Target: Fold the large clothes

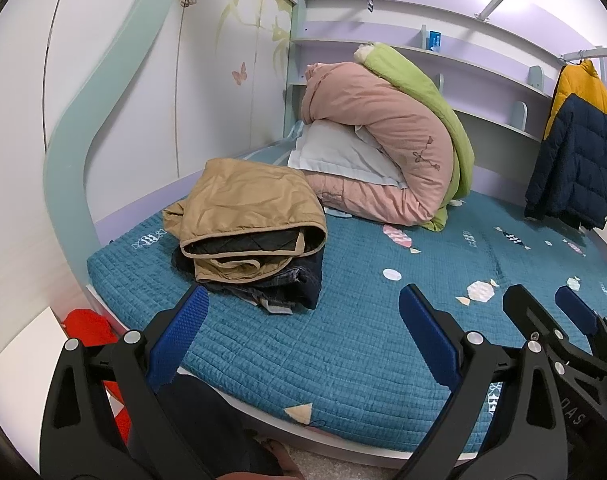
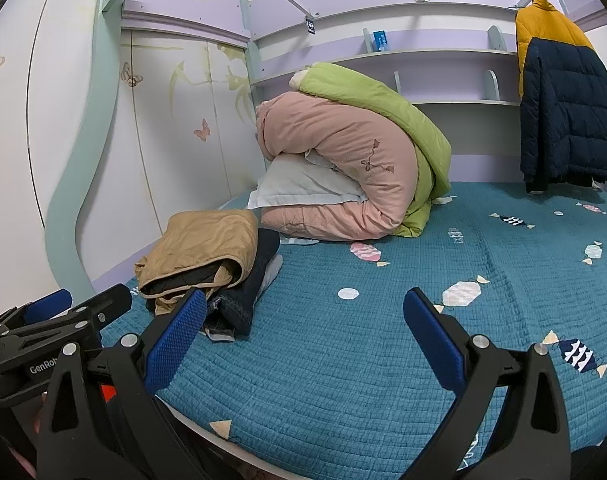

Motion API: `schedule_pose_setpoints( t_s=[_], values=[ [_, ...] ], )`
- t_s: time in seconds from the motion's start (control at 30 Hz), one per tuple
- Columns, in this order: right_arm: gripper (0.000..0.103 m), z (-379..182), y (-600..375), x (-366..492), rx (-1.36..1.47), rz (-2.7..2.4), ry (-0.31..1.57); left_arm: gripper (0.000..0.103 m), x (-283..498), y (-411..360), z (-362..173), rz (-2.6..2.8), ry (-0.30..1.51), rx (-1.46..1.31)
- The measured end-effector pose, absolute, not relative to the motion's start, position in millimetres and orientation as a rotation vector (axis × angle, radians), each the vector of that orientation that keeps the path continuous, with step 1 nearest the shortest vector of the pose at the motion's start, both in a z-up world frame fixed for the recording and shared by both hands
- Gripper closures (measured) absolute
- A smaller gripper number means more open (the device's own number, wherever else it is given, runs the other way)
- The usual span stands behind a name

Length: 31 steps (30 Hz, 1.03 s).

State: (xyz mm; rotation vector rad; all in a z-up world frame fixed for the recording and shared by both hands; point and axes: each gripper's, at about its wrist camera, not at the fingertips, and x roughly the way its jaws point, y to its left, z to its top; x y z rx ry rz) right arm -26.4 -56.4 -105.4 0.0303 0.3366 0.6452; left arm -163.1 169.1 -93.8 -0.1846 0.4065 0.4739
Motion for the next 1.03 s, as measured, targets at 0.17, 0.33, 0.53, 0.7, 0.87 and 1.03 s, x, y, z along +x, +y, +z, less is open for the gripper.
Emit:
schedule_pose_setpoints(
  t_s=[0.17,0.33,0.53,0.7,0.87,1.03],
  values=[
    [0.008,-105,-57,-26,0.03,0.645,0.338,0.007,-164,171,-95,0.471,0.411,-0.187],
    [0.008,-105,-57,-26,0.03,0.646,0.34,0.007,-164,173,-95,0.471,0.417,-0.187],
    [0.007,-105,-55,-26,0.028,0.645,0.343,0.007,-164,177,-99,0.474,0.431,-0.188],
    [0.008,-106,-54,-27,0.027,0.646,0.345,0.007,-161,178,-99,0.474,0.435,-0.182],
    [0.008,-107,-55,-27,0.032,0.648,0.348,0.007,-159,178,-100,0.466,0.447,-0.183],
    [0.008,-108,-54,-26,0.032,0.649,0.348,0.007,-157,179,-99,0.465,0.445,-0.177]
  ],
)
